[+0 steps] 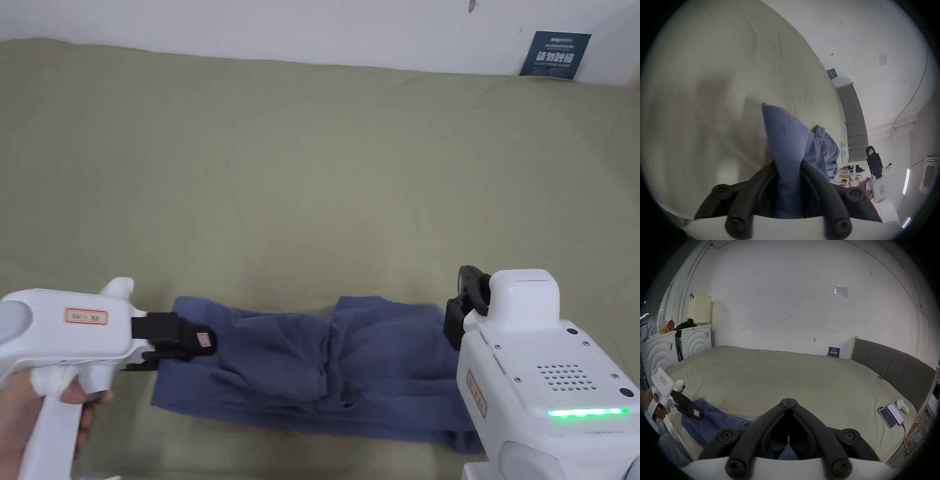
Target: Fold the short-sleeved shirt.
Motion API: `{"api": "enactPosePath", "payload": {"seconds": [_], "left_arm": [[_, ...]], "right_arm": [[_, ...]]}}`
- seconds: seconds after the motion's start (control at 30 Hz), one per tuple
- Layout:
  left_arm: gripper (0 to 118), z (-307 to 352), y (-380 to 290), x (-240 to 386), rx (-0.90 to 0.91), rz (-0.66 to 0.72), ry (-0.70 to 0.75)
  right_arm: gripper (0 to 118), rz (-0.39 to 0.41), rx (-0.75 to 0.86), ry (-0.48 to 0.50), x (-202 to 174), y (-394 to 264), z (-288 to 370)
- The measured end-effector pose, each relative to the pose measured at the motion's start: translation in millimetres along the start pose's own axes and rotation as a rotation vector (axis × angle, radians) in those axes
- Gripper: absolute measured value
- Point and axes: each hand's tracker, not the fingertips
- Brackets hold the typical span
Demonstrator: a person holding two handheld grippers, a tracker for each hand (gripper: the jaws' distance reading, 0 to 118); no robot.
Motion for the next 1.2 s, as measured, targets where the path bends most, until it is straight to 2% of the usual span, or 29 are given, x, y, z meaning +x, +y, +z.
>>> {"api": "enactPosePath", "payload": {"seconds": [0.17, 0.33, 0.7, 0.93, 0.97, 1.0, 1.03, 1.07, 1.1, 1.13, 1.2], "left_arm": [[13, 81, 6, -9, 0.095, -0.033, 0.147], [13, 106, 4, 18, 0.120, -0.119, 0.271], [13, 29, -10, 153, 0.046, -0.335, 0.262], [14, -83, -32, 197, -0.051, -0.480, 0.443], [19, -100, -37, 199, -0.073, -0.520, 0.462], [39, -115, -42, 200, -0.086, -0.535, 0.471], [91, -131, -46, 201, -0.082, -0.521, 0.451], [118, -142, -48, 199, -0.100, -0.514, 0.397], [118, -149, -50, 197, -0.105, -0.489, 0.330], [110, -148, -54, 198, -0.080, -0.478, 0.277], [110, -148, -48, 198, -0.061, -0.435, 0.271]], "right_arm": [[0, -0.015, 0.021, 0.019, -5, 5, 0], [0, -0.016, 0.031, 0.031, -15, 6, -4], [0, -0.007, 0.030, 0.041, -12, 5, 4], [0, -0.019, 0.021, 0.014, 5, 0, 9], [0, -0.021, 0.018, 0.010, 8, -1, 9], [0, -0.020, 0.014, 0.003, 10, -3, 9], [0, -0.022, 0.007, -0.001, 13, -5, 9], [0, -0.025, 0.002, -0.006, 15, -6, 9], [0, -0.028, -0.003, -0.012, 18, -8, 9], [0, -0.030, -0.008, -0.017, 20, -9, 9], [0, -0.033, -0.014, -0.026, 24, -12, 10]]}}
